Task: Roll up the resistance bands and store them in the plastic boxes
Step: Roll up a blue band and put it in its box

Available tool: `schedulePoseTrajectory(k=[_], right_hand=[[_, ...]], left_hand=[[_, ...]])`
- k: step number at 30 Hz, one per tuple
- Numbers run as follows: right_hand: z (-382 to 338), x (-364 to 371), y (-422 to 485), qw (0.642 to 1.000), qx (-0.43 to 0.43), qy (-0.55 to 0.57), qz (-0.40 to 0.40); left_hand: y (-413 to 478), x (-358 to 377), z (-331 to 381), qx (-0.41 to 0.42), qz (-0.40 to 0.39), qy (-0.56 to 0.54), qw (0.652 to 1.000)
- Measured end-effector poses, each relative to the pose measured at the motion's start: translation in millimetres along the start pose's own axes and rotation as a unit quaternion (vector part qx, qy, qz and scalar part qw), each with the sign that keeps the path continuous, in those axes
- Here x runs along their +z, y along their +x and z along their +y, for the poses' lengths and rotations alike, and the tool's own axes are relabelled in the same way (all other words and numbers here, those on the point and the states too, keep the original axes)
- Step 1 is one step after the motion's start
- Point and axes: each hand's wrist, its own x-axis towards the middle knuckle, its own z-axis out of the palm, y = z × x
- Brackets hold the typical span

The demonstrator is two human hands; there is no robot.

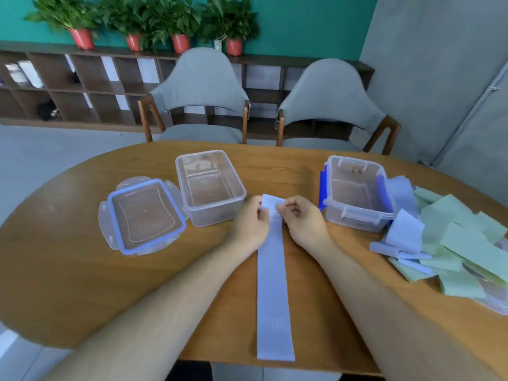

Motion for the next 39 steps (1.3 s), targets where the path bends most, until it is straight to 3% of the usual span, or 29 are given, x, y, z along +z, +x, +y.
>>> schedulePoseTrajectory(k=[12,29,39], right_hand=[[17.0,13.3,35.4,0.999,-0.042,-0.026,0.002],[22.4,2.6,38.1,0.993,-0.063,-0.102,-0.005],[21.2,-0.7,38.7,0.999,-0.034,-0.034,-0.012]], left_hand=[[24.5,16.9,-17.2,0.02,0.076,0.059,0.995],[41.0,17.2,-25.0,-0.003,0.021,0.018,1.0],[37.6,15.3,-18.2,0.009,0.016,0.01,1.0]])
